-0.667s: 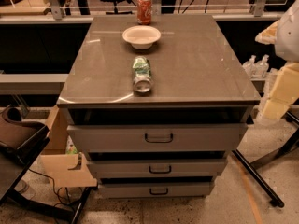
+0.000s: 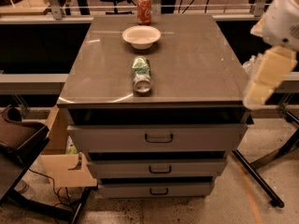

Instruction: Place green can upright

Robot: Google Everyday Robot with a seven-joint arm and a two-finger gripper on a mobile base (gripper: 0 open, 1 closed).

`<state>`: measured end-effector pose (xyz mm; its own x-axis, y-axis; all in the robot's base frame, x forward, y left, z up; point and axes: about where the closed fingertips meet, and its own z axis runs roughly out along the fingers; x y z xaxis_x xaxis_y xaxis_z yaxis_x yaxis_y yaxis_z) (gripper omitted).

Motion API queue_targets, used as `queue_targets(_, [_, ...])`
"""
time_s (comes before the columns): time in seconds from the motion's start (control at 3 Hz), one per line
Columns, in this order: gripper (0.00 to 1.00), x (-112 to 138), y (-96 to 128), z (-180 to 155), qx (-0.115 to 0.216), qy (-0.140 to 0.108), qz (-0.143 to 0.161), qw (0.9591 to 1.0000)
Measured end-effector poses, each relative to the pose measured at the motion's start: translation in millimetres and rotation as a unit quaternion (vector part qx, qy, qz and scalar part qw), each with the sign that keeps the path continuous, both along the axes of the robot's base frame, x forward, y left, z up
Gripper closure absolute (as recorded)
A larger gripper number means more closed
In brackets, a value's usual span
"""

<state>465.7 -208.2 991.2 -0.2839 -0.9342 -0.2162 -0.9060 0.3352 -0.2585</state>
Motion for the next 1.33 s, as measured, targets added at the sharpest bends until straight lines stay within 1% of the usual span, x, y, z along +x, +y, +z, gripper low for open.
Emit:
queue_targets(0.33, [0.00,62.8,9.4,-8.5,-0.022,0.036,-0.073,0.9964])
queue_targets(0.67, [0.00,111.4,22.1,-17.4,-0.032,0.042,-0.151,0.9871])
queue_targets(1.0, [0.00,140.5,31.9,-22.7,-0.032,0.036,-0.238,0.9700])
queue_targets(1.33, [0.00,150.7,40.0,-27.1,-0.026,0.026,-0.320,0.9468])
